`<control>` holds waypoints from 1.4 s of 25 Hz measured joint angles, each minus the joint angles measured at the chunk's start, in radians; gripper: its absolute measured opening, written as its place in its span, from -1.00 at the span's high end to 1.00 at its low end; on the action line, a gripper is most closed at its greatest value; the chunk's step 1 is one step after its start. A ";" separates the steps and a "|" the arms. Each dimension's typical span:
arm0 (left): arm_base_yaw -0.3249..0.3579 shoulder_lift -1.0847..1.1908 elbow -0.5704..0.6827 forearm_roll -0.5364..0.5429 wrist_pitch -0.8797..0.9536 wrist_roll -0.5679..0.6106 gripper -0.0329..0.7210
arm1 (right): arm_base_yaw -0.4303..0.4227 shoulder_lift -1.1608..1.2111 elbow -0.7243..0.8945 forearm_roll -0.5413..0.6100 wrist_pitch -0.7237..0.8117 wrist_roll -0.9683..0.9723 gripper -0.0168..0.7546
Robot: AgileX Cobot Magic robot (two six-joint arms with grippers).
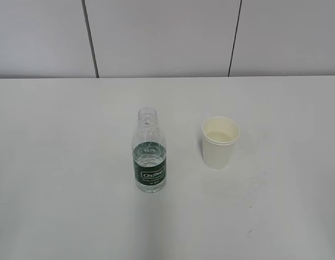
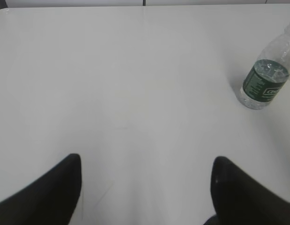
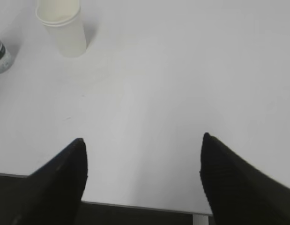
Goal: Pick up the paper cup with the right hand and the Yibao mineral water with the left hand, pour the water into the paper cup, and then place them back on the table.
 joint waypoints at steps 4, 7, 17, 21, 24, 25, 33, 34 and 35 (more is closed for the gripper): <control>0.000 -0.002 0.000 0.000 0.000 0.000 -0.47 | 0.000 -0.057 0.000 0.000 0.007 0.000 -0.56; 0.000 -0.003 0.000 0.001 0.000 0.000 -0.47 | 0.000 -0.061 0.000 -0.002 0.007 0.000 -0.56; 0.000 -0.003 0.000 -0.001 0.000 0.002 -0.47 | 0.000 -0.061 0.000 -0.002 0.007 0.000 -0.56; 0.000 -0.003 0.000 -0.020 0.000 0.003 -0.47 | 0.000 -0.061 0.000 -0.002 0.007 0.000 -0.56; 0.000 -0.003 0.000 -0.041 0.000 0.003 -0.47 | 0.000 -0.061 0.000 -0.002 0.007 0.000 -0.56; 0.000 -0.003 0.000 -0.045 0.000 0.003 -0.47 | 0.000 -0.061 0.000 -0.002 0.007 0.000 -0.56; 0.000 -0.003 0.000 -0.046 0.000 0.003 -0.47 | 0.000 -0.061 0.000 -0.002 0.007 0.000 -0.56; 0.000 -0.003 0.000 -0.046 0.000 0.003 -0.47 | 0.000 -0.061 0.000 -0.002 0.007 0.000 -0.56; 0.000 -0.003 0.000 -0.046 0.000 0.003 -0.47 | 0.000 -0.061 0.000 -0.002 0.007 0.000 -0.56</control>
